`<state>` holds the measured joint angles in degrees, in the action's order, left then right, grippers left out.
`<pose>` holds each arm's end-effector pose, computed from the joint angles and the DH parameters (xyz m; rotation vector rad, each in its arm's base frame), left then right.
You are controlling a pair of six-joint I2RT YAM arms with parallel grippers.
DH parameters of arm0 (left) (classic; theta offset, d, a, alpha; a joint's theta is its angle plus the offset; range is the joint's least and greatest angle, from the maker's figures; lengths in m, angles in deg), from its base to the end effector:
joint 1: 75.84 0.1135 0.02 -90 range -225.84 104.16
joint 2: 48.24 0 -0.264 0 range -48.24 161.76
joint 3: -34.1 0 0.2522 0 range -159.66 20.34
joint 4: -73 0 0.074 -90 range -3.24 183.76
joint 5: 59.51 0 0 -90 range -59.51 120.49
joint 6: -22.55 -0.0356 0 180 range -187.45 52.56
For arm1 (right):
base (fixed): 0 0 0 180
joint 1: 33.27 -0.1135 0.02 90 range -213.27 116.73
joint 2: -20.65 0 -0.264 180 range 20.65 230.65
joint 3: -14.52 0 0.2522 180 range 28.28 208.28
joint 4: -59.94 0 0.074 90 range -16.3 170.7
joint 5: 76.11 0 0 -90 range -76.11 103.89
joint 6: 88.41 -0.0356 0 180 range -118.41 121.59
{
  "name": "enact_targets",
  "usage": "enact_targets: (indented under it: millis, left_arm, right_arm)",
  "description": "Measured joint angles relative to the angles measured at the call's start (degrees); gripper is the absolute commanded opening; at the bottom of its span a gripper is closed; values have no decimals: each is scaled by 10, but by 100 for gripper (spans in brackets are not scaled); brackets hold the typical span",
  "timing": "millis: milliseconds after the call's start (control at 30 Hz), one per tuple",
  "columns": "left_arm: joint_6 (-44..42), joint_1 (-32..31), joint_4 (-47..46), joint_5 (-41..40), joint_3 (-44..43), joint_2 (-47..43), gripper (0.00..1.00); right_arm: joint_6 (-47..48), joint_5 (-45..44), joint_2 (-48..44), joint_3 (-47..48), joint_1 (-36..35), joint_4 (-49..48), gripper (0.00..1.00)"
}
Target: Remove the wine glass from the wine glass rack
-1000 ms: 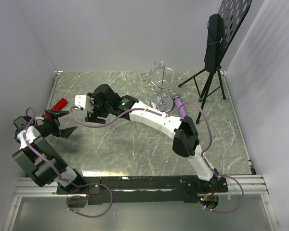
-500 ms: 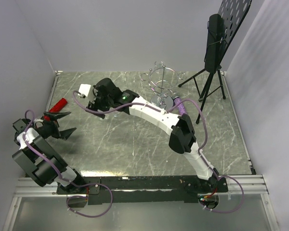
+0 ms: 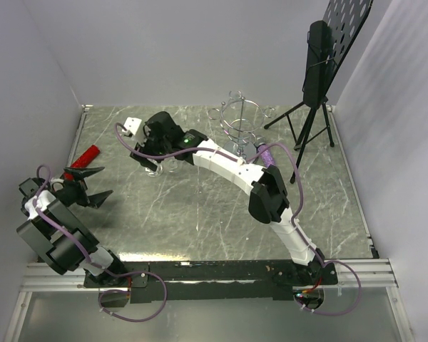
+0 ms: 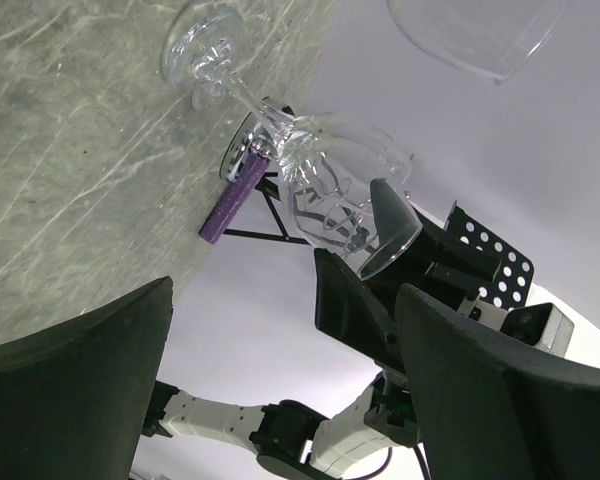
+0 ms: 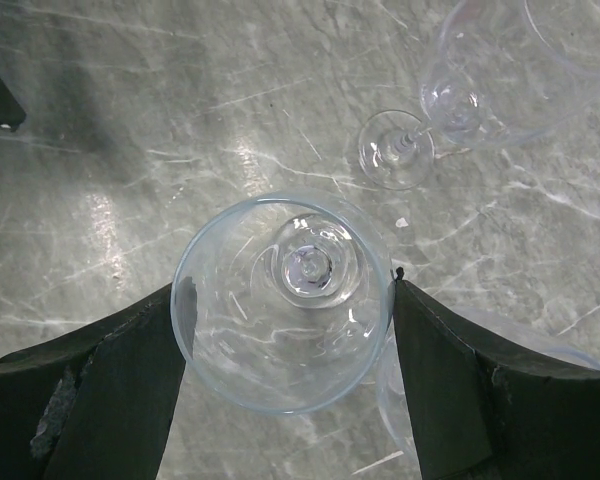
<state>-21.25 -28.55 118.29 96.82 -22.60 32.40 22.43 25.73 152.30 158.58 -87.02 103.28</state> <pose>0.1860 0.1534 0.1891 -1.5236 1.8212 -1.5366 0.3105 0.4359 0.3090 -1.3998 1.6299 0.5575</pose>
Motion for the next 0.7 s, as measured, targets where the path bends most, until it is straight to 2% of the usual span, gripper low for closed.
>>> enact_targets:
  millis: [700]
  left_arm:
    - [-1, 3, -4, 0, 11, 0, 96]
  right_arm:
    - [-21, 17, 36, 28, -2, -41, 55]
